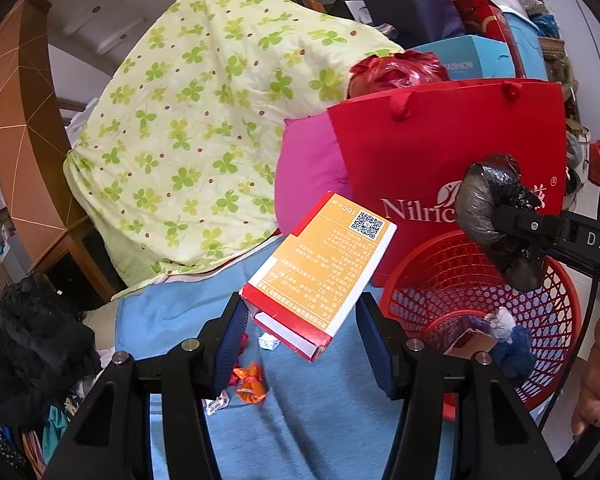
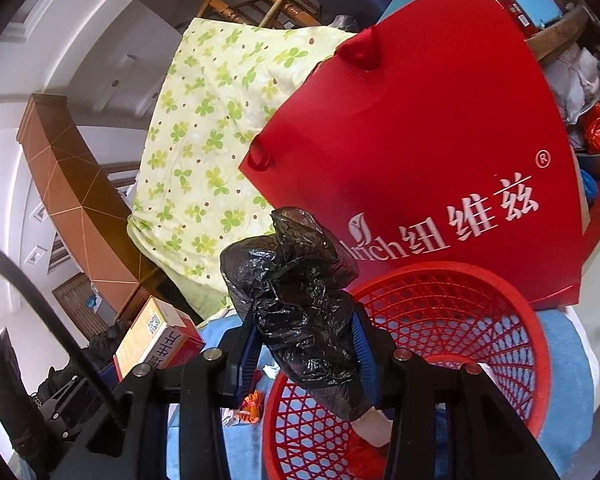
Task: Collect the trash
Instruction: 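Lower both grippers over the red wastebasket and open them to drop the items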
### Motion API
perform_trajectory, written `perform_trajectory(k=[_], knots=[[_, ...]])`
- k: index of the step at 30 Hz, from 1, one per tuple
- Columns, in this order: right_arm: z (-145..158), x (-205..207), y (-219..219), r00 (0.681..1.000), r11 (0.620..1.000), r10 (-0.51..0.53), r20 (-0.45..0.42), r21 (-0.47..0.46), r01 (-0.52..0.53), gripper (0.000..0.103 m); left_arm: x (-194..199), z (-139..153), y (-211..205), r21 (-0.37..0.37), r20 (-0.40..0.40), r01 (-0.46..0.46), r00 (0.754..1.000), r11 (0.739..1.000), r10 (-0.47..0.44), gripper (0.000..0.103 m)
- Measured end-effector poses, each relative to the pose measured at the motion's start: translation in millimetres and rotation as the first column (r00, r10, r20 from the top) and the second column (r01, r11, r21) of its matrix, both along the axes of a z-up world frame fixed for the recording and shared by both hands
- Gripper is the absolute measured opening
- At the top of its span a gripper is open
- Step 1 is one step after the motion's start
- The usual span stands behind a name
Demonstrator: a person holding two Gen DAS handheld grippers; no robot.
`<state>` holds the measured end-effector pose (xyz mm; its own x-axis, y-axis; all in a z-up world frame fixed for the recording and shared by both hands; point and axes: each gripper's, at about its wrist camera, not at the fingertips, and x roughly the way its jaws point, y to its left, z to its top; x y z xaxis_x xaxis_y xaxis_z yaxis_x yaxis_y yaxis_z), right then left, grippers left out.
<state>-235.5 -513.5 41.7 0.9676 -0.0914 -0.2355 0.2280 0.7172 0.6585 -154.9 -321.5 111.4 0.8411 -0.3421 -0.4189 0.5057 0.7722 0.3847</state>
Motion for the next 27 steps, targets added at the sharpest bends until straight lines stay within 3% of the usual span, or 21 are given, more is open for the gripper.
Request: perform_trajectory(k=[19, 27], knots=[[-5.7, -11.9, -11.7, 0.999, 0.997, -0.047, -0.012, 0.055, 0.048, 0.045, -10.1, -10.4, -32.8, 0.025, -0.029, 0.046, 0.999, 0.999, -0.045, 0.058], [-12.2, -11.7, -14.4, 0.996, 0.991, -0.075, -0.040, 0.110, 0.079, 0.047, -1.9, -19.5, -45.8, -0.014, -0.101, 0.077, 0.992, 0.997, -0.078, 0.060]])
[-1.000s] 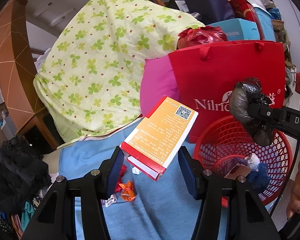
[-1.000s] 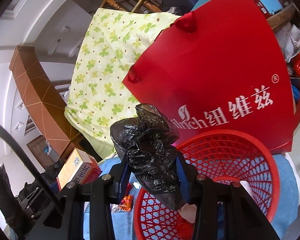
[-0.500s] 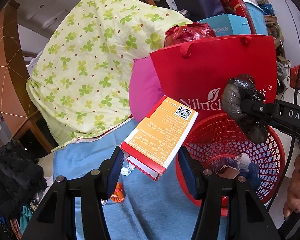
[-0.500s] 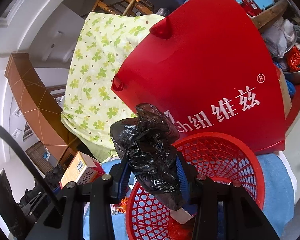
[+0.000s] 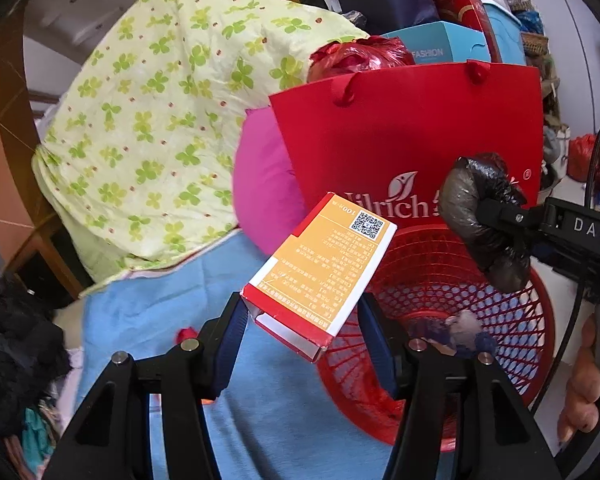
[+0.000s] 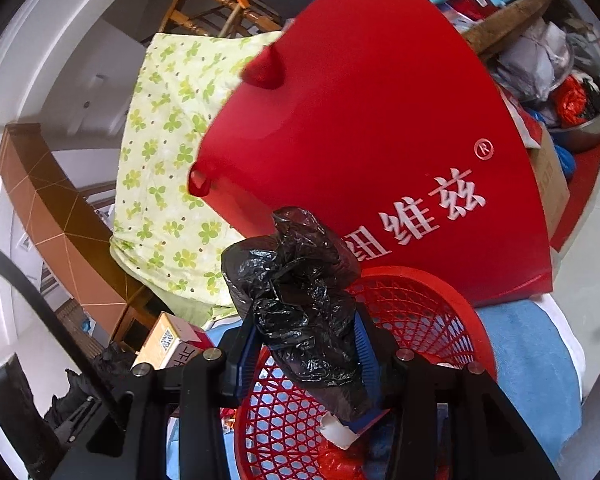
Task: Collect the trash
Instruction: 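Lower both grippers over the red wastebasket and open them to drop the items, then move both open grippers back over the remaining trash on the blanket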
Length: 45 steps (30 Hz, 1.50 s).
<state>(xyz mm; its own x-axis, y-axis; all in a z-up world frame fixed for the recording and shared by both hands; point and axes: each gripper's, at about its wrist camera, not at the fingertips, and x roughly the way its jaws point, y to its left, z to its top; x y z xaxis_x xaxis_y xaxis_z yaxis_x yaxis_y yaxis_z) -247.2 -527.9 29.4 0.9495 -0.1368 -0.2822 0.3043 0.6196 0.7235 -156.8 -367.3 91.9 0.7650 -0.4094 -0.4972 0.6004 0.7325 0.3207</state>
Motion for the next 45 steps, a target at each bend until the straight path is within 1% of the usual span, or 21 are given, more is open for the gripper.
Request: perform_trajectory(k=[3, 4, 5, 6, 7, 9, 12, 14, 18, 22, 26, 29, 33, 37, 41, 45], knots=[[-3.2, 3.1, -1.9, 1.000, 1.000, -0.005, -0.013, 0.027, 0.005, 0.049, 8.4, -6.5, -2.6, -0.048, -0.060, 0.034, 0.998, 0.998, -0.036, 0.060], [-4.1, 3.1, -2.4, 1.000, 0.999, -0.007, -0.016, 0.033, 0.007, 0.051, 10.9, -8.7, -3.0, -0.061, -0.075, 0.039, 0.996, 0.997, -0.044, 0.060], [-5.4, 4.5, -3.1, 1.000, 0.999, -0.007, -0.019, 0.049, 0.008, 0.059, 13.2, -11.3, -3.0, -0.071, -0.086, 0.041, 0.995, 0.997, -0.047, 0.062], [-6.2, 4.9, -3.4, 1.000, 0.998, -0.004, -0.014, 0.060, 0.005, 0.064, 15.0, -13.8, -2.3, -0.080, -0.094, 0.045, 0.994, 0.996, -0.052, 0.062], [-6.5, 5.1, -3.3, 1.000, 0.998, -0.004, -0.008, 0.067, 0.005, 0.067, 16.2, -16.2, -0.8, -0.086, -0.095, 0.045, 0.994, 0.995, -0.054, 0.062], [-4.3, 5.9, -1.0, 1.000, 0.999, -0.005, 0.002, 0.054, 0.005, 0.067, 18.5, -19.5, 3.5, -0.090, -0.095, 0.040, 0.994, 0.995, -0.048, 0.063], [0.2, 8.4, 5.6, 1.000, 1.000, -0.002, 0.019, 0.026, 0.001, 0.067, 23.4, -22.6, 14.7, -0.097, -0.096, 0.022, 0.995, 0.995, -0.032, 0.063], [6.5, 12.2, 13.2, 1.000, 1.000, 0.002, 0.031, -0.011, -0.002, 0.066, 28.2, -25.0, 26.3, -0.095, -0.094, 0.005, 0.995, 0.995, -0.014, 0.063], [13.9, 20.9, 31.3, 0.999, 0.998, 0.023, 0.043, -0.064, -0.020, 0.066, 42.9, -31.0, 55.9, -0.075, -0.080, -0.059, 0.995, 0.995, 0.053, 0.063], [23.5, 38.0, 59.9, 0.997, 0.990, 0.062, 0.048, -0.131, -0.055, 0.066, 62.4, -36.4, 93.8, -0.082, -0.088, -0.143, 0.987, 0.986, 0.136, 0.063], [35.1, 60.3, 98.9, 0.991, 0.969, 0.121, 0.051, -0.221, -0.107, 0.066, 76.3, -42.9, 129.1, -0.090, -0.096, -0.210, 0.975, 0.973, 0.202, 0.063], [38.2, 77.4, 126.6, 0.983, 0.953, 0.176, 0.046, -0.259, -0.159, 0.066, 84.4, -46.5, 151.3, -0.093, -0.099, -0.246, 0.966, 0.965, 0.237, 0.063], [35.1, 100.2, 159.6, 0.970, 0.930, 0.241, 0.011, -0.289, -0.228, 0.067, 93.4, -50.4, 179.8, -0.098, -0.098, -0.289, 0.955, 0.952, 0.280, 0.063], [26.6, 122.0, 184.3, 0.958, 0.914, 0.284, -0.041, -0.289, -0.283, 0.067, 103.6, -54.6, 205.6, -0.114, -0.115, -0.325, 0.943, 0.939, 0.313, 0.063], [15.8, 136.4, 201.1, 0.949, 0.903, 0.301, -0.097, -0.290, -0.316, 0.067, 112.7, -60.8, 224.1, -0.120, -0.129, -0.356, 0.931, 0.927, 0.341, 0.063], [4.3, 151.1, 210.9, 0.939, 0.898, 0.309, -0.151, -0.277, -0.341, 0.067, 122.6, -68.9, 239.2, -0.127, -0.167, -0.377, 0.920, 0.917, 0.355, 0.063]])
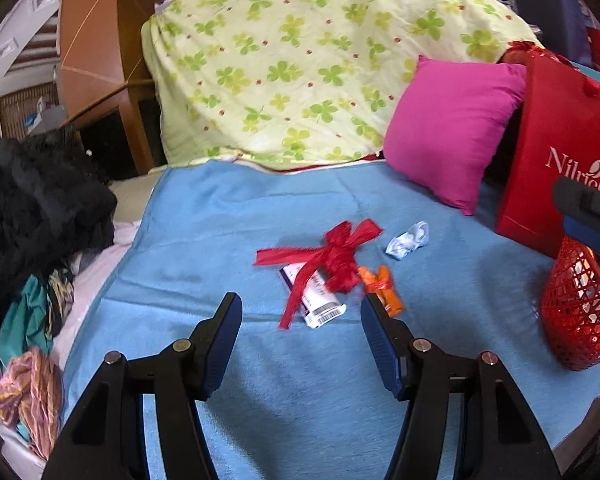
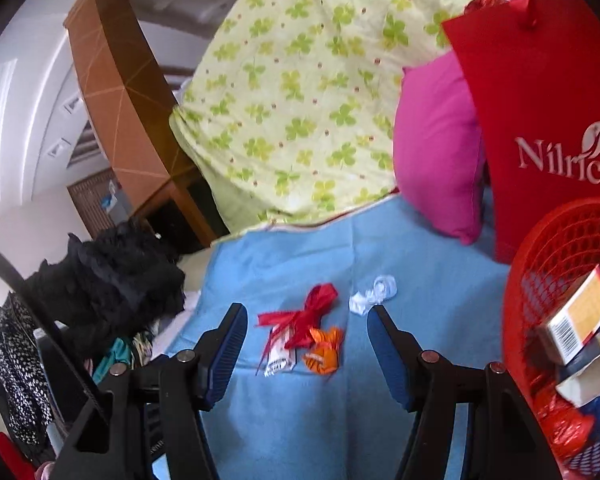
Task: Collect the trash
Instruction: 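Move both open grippers back over the remaining trash on the blanket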
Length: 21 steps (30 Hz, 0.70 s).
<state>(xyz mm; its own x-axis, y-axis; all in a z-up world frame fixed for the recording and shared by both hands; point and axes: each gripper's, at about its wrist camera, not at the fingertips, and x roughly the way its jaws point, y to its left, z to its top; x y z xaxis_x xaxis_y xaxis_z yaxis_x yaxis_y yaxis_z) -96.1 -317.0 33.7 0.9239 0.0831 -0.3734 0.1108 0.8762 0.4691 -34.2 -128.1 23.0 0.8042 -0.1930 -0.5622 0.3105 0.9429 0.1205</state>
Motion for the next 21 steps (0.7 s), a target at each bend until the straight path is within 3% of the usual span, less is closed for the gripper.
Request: perform_trajectory(k=[13, 21], knots=[[-32.9, 33.9, -5.0, 0.989, 1.000, 0.000, -0.146, 0.028, 0.005, 0.067, 43.8, -21.1, 65.2, -0.008, -0.097, -0.129, 0.987, 0.992, 0.128, 0.063], [-52.4, 51.4, -0.9, 0.978, 0.997, 0.032, -0.206, 0.076, -0.017, 0.067, 52.1, -37.4, 75.9, -0.004, -0.160, -0.168, 0.973, 0.986, 0.166, 0.063]])
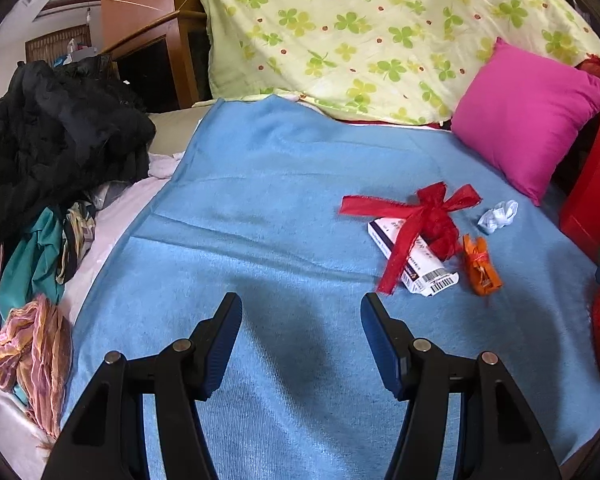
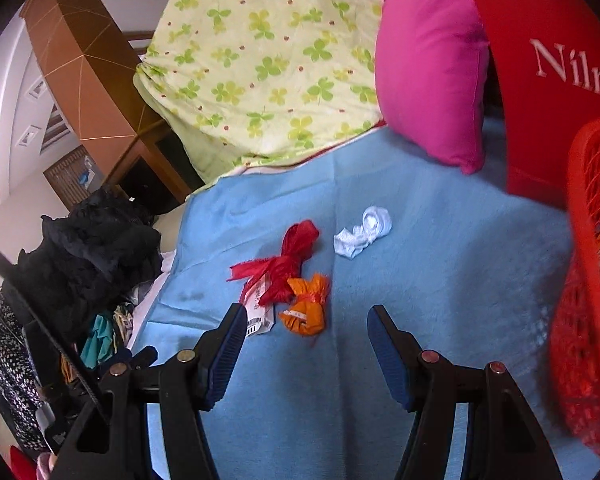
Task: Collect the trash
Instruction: 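Move both open grippers back over the remaining trash on the blanket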
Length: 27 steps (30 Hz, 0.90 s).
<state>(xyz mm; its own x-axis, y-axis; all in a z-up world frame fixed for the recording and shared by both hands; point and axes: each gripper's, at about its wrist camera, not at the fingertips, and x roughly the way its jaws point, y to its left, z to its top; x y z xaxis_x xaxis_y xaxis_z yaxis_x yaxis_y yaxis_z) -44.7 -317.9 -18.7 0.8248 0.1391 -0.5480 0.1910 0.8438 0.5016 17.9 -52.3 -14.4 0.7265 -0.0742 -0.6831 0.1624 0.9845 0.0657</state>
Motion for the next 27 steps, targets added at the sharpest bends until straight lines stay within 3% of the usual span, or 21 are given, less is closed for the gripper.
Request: perform_trajectory(k=[12, 27], knots=[[-11.2, 9.4, 9.5, 0.998, 1.000, 0.019, -0.052, -0.014, -0.019, 0.067, -3.3, -11.5, -19.8, 0.004, -0.039, 0.032, 0.999, 0.999, -0.032, 0.063], [-14.1, 11.4, 9.5, 0.998, 1.000, 0.016, -0.058, -0.004, -0.016, 0.067, -8.1, -11.7, -31.5, 0.025, -0.030, 0.046, 0.999, 0.999, -0.045, 0.063]])
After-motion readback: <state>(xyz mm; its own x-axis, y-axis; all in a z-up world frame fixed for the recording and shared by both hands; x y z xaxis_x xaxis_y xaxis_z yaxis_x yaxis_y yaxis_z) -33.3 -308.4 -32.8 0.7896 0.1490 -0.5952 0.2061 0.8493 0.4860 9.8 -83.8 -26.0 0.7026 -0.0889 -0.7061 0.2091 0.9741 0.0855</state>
